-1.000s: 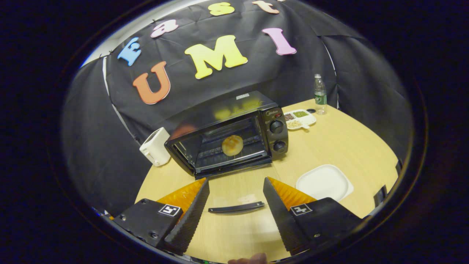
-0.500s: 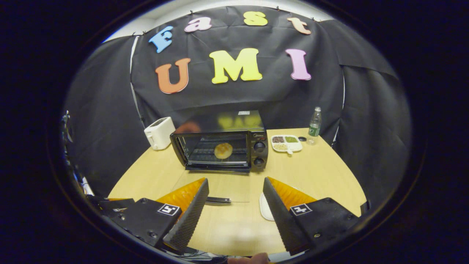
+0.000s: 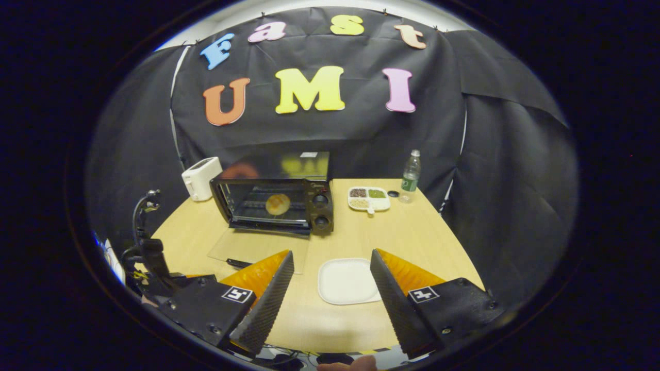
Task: Open the electric oven with the left hand, put the food in, and close the electric oven.
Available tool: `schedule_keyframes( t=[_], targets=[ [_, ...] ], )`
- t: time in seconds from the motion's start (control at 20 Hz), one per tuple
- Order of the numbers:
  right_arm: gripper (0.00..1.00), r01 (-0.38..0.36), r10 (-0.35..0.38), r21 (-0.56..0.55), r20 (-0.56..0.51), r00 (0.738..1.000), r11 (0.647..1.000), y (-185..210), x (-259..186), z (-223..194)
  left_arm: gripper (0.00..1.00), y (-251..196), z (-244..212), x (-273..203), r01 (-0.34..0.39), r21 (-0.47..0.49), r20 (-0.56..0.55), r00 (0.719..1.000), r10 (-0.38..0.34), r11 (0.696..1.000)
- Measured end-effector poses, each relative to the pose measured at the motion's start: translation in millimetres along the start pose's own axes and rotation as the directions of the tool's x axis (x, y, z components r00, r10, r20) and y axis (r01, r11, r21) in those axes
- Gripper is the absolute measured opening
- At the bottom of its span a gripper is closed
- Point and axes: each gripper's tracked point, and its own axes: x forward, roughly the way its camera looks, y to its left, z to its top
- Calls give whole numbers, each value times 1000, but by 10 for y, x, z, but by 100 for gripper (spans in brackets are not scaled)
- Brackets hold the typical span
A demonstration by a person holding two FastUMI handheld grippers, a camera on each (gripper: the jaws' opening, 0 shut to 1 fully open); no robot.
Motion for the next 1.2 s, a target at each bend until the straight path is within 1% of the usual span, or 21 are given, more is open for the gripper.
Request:
schedule_keyframes(
  t=[0.25, 0.45, 0.55, 0.65, 0.9, 1.05, 1.2],
  targets=[
    [94, 36, -37, -19, -34, 999, 999, -306, 8, -118, 95, 6, -56, 402, -29, 41, -21, 999, 30, 999],
    [95, 42, -44, -39, -30, 999, 998, -400, 10, -80, 95, 37, -77, 588, -62, 51, -32, 997, 63, 997],
    [95, 45, -46, -32, -34, 998, 998, -440, 30, -75, 94, 39, -3, 627, -71, 83, -17, 997, 72, 994],
    [95, 48, -49, -23, -37, 998, 999, -471, 36, -76, 94, 56, -36, 632, -79, 121, -14, 997, 82, 989],
    [95, 42, -41, 11, -45, 998, 999, -463, 31, -90, 94, 37, 51, 591, -59, 96, -20, 998, 61, 994],
    [95, 31, -30, 21, -38, 999, 999, -401, 17, -66, 94, -15, 247, 455, -45, 76, 8, 999, 45, 996],
    [95, 20, -20, 29, -28, 999, 999, -346, -4, -31, 94, -101, 617, 302, -33, 55, 78, 997, 28, 998]
  ],
)
